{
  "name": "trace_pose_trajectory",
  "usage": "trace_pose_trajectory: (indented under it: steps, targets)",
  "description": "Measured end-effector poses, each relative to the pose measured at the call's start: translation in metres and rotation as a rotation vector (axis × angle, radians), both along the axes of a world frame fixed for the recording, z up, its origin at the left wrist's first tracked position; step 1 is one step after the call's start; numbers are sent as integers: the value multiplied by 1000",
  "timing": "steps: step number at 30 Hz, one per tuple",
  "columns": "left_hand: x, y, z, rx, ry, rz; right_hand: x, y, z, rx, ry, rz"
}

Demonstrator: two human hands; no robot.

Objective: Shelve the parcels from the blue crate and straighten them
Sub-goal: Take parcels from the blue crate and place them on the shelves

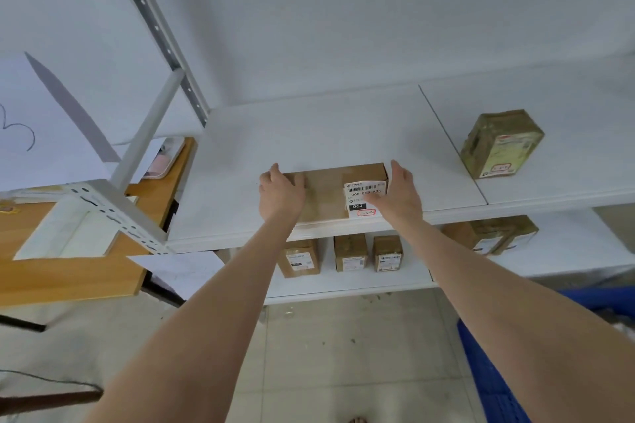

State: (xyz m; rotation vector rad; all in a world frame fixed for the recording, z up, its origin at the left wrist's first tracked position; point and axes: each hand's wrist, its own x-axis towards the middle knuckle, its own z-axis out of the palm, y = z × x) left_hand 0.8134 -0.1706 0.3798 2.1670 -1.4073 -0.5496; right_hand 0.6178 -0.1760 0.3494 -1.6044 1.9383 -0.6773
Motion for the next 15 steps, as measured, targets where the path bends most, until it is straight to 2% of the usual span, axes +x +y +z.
trace_pose_trajectory:
  steps: [3,6,11,15]
  targets:
    - [-1,9,-3,-216,-368,-255,3,3,16,-143,411,196]
    - [-7,14,-11,-232,-577,-490,18,3,25,-249,643,439]
    - [-13,15,-24,-120,-701,-523,36,1,14,-221,687,464]
    - [-15,9,-24,-128,-740,-496,34,0,11,-251,647,444]
